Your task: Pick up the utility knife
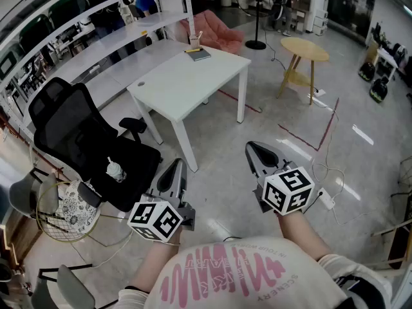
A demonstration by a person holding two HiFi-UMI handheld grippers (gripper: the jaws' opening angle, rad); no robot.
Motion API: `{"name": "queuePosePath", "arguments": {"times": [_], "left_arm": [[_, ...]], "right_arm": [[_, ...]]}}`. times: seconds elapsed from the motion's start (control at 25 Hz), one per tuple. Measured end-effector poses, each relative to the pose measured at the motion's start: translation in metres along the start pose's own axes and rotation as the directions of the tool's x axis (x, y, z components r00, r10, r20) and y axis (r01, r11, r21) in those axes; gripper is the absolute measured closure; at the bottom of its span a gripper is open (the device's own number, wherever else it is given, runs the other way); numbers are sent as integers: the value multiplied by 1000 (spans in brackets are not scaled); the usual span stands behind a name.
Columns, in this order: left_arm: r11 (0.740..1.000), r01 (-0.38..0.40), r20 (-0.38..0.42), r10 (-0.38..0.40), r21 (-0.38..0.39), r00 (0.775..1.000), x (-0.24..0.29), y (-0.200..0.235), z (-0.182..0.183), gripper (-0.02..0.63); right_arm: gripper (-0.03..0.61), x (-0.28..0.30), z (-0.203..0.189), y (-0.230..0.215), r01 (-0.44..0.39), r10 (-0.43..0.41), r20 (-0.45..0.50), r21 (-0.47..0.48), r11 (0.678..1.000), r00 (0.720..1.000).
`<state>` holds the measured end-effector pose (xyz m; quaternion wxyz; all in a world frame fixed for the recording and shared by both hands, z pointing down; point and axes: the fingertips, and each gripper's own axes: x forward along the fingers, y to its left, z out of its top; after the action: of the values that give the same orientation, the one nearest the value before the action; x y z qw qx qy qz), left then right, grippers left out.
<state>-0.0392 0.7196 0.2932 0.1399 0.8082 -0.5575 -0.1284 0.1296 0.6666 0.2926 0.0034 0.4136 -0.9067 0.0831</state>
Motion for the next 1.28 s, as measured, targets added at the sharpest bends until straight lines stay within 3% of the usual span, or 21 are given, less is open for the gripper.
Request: {"name": "queuePosePath", "arguments": {"times": [0.4, 0.8, 1.04, 1.28], "left_arm": [[1000, 13, 7, -14, 5, 1000, 1, 5, 9, 586], [1000, 12, 30, -13, 18, 999, 5, 56, 30, 588], [999, 14, 20, -13, -34, 1000, 3, 99, 31, 588], [999, 31, 44, -30, -23, 999, 20, 118, 37, 588]], "right_arm": [[565, 6, 4, 2, 10, -10, 5, -3, 1000, 1000], [563, 49, 6, 15, 7, -12, 66, 80, 997, 998], [563, 80, -12, 31, 38, -40, 39, 39, 999, 998], [563, 108, -9, 28, 47, -47, 10, -14, 999, 999]]}}
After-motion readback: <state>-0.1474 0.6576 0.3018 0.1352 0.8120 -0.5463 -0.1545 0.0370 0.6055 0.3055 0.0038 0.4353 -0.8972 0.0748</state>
